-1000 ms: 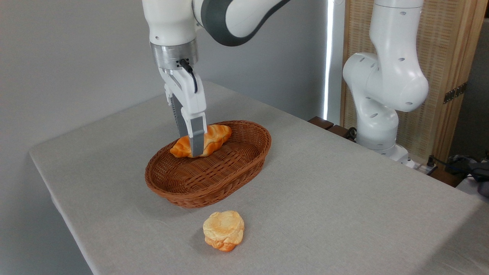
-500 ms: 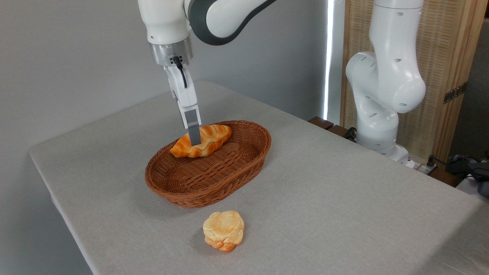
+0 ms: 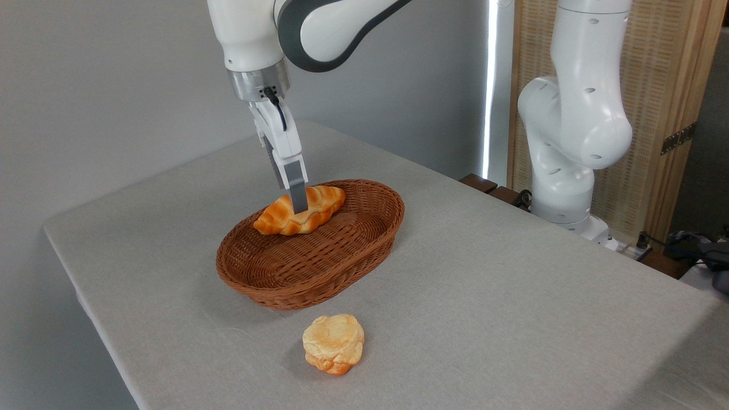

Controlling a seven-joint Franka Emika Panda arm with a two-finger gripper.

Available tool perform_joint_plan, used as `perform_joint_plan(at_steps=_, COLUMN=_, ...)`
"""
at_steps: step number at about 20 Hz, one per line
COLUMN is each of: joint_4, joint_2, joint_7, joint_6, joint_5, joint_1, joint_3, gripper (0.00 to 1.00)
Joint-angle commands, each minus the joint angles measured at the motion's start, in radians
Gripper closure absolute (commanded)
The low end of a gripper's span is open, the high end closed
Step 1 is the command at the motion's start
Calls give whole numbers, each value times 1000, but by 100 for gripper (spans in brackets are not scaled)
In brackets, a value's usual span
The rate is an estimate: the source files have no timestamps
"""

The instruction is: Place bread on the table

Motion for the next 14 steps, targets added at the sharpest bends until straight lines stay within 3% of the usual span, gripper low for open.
perform_joint_plan(at_steps=1, joint_4=-4, joint_2=15, joint_7=-12, joint_6=-8, joint_5=-8, joint_1=-6, joint_3=7, gripper=0)
perform_joint_plan(at_steps=7, joint_4=-5, joint_2=23, joint_7=-1, joint_6=-5, joint_5=0, joint_1=10, joint_3=16, gripper=0)
perform_joint_plan(at_steps=10, joint_4=-4, joint_2=22, joint_7=-3, joint_6=-5, joint_5=76, joint_1=11, joint_3=37, gripper=0)
perform_joint_plan(at_steps=14, joint_4=-5, joint_2=29, joint_7=-1, joint_6=4, joint_5=82, joint_1=10, joint_3=59, gripper=0)
